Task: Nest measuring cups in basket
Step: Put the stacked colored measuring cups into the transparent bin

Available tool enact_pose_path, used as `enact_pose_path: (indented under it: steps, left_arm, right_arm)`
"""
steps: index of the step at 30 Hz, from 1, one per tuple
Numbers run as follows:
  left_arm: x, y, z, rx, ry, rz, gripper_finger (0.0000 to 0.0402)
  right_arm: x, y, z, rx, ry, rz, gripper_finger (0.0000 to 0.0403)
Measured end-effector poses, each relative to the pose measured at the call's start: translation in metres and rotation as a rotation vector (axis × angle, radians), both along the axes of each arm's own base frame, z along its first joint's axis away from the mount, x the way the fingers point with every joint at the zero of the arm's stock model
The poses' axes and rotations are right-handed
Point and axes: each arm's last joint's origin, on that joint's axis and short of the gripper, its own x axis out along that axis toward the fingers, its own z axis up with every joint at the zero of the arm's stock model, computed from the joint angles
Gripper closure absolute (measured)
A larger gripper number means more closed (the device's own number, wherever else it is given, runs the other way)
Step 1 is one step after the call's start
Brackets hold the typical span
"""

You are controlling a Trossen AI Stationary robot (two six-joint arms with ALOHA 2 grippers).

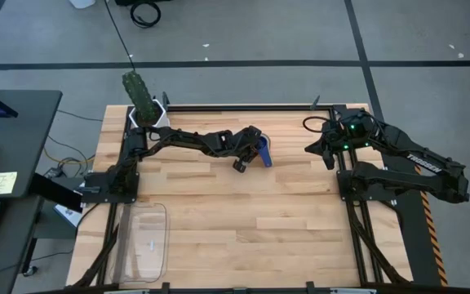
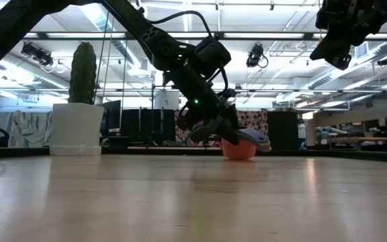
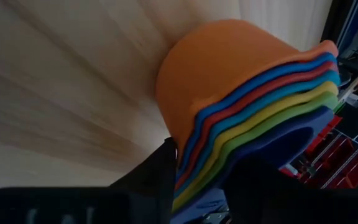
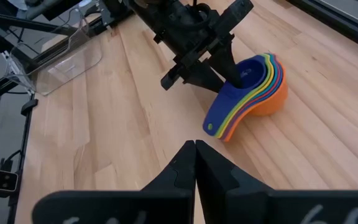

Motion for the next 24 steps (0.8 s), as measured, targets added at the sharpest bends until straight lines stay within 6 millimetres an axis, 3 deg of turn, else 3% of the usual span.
enact_pose_path:
  steps: [24]
  left_arm:
    - [-0.0004, 0.0025, 0.0002, 0.009, 0.0, 0.003, 0.0291]
  right_arm:
    - [0.0, 0.0, 0.0, 0.0, 0.0, 0.0, 0.0389]
